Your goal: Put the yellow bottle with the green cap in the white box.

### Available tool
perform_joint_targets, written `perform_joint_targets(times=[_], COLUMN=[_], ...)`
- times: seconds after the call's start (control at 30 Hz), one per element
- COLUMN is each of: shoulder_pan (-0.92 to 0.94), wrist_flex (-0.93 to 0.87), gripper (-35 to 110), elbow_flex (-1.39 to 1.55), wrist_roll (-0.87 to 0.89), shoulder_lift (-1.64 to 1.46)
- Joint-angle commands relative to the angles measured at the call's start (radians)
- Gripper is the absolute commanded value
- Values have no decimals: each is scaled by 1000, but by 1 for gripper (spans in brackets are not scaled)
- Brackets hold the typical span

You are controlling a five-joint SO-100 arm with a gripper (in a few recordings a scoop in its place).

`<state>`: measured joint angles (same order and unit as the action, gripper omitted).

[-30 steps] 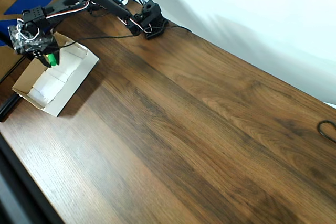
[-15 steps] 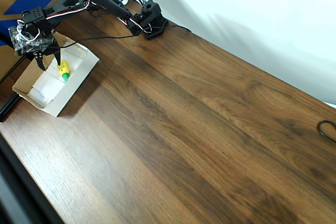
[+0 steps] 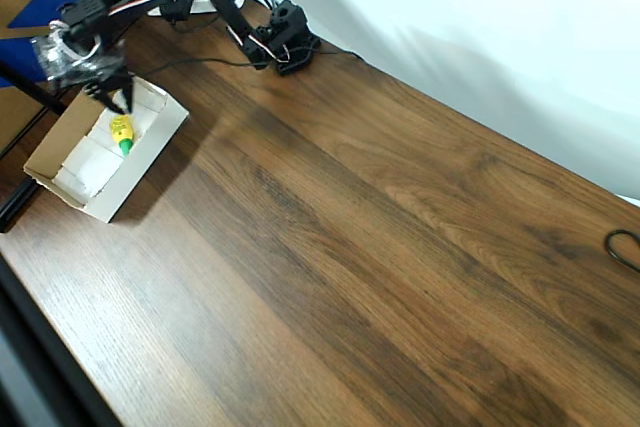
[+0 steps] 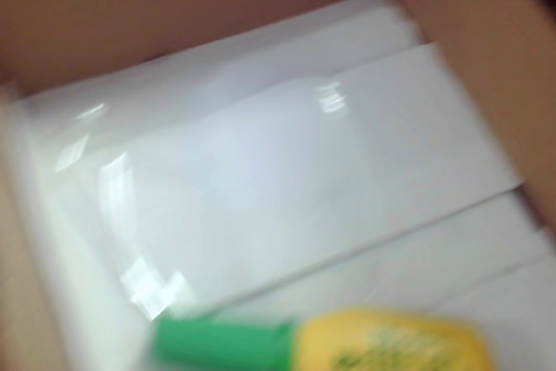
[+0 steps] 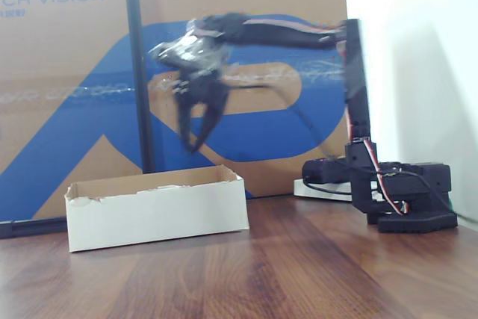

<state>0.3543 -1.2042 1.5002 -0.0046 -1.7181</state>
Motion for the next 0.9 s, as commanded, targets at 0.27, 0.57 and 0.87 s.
perform_joint_targets(times=[0.27, 0.57, 0.87], shoulder_pan=[-275, -307, -279], wrist_flex=[222, 649, 979], gripper=[0, 7, 8], elbow_flex=[778, 1292, 1661], wrist_roll=[-129, -222, -288], shoulder_lift=[-871, -1299, -1534])
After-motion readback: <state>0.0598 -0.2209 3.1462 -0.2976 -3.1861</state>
